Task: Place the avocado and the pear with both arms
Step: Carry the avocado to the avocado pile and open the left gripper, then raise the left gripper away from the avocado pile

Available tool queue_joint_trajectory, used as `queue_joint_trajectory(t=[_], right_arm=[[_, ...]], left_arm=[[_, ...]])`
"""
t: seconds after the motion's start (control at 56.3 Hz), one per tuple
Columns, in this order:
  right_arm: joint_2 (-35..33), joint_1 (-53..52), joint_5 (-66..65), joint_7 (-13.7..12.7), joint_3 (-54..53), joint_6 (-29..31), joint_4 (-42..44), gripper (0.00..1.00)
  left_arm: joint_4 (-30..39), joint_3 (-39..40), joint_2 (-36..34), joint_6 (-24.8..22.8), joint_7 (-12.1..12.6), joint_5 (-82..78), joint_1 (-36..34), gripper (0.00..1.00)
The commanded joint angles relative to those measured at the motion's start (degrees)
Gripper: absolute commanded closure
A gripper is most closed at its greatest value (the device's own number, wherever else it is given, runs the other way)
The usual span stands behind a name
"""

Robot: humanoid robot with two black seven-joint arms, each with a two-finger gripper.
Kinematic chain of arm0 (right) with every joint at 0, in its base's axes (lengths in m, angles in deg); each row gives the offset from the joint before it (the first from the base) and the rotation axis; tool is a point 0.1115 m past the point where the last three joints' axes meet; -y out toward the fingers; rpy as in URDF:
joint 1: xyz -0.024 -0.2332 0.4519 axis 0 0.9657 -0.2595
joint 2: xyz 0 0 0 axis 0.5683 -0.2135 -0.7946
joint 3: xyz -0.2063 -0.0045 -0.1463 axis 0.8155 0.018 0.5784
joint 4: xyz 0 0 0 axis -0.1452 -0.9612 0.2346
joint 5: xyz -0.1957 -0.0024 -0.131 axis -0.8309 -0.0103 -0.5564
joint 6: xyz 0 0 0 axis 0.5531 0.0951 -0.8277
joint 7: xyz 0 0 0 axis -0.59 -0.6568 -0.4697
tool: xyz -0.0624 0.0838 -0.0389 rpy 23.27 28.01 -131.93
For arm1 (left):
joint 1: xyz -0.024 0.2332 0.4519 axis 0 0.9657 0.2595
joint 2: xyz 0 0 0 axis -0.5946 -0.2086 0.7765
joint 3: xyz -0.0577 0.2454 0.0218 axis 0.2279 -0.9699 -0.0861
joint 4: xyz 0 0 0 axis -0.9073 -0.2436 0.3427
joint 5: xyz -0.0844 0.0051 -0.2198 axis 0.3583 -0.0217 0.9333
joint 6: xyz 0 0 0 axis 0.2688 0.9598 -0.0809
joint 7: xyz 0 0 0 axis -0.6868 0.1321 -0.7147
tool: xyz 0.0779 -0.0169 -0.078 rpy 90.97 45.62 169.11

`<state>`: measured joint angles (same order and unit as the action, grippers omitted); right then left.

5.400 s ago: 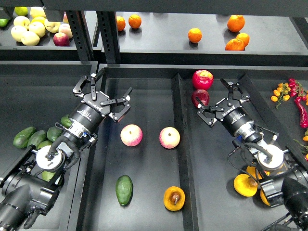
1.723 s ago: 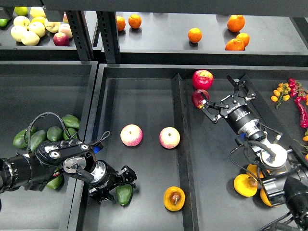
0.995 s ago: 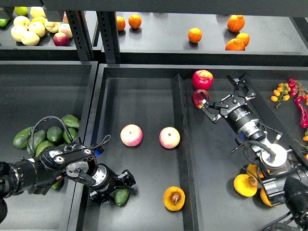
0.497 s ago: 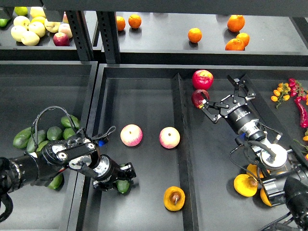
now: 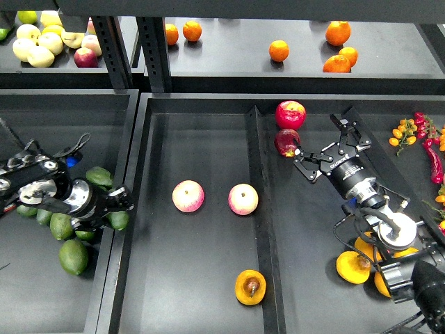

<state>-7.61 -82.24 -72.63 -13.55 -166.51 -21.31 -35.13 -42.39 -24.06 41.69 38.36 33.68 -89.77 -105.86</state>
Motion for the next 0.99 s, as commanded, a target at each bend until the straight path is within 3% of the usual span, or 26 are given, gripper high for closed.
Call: queue_joint_trajectory(t=[0.0, 0.266, 0.746, 0.977], right_arm=[[0.0, -0.1, 0.0, 0.0, 0.0, 0.0, -0.2, 0.00], [0.0, 0.0, 0.0, 0.0, 0.0, 0.0, -0.5, 0.00], [0.0, 0.0, 0.0, 0.0, 0.1, 0.0, -0.4, 0.00], [0.0, 0.0, 0.0, 0.0, 0.2, 0.0, -0.5, 0.00]], left_arm=[[0.1, 1.2, -1.6, 0.0, 0.0, -0.1, 1.3, 0.52], [-0.8, 1.4, -1.2, 0.0, 0.0, -0.1, 3.4, 0.48], [-1.4, 4.6, -0.6, 0.0, 0.0, -0.1, 3.5, 0.04], [-1.7, 13.8, -0.6, 0.0, 0.0, 1.3, 3.5, 0.01]])
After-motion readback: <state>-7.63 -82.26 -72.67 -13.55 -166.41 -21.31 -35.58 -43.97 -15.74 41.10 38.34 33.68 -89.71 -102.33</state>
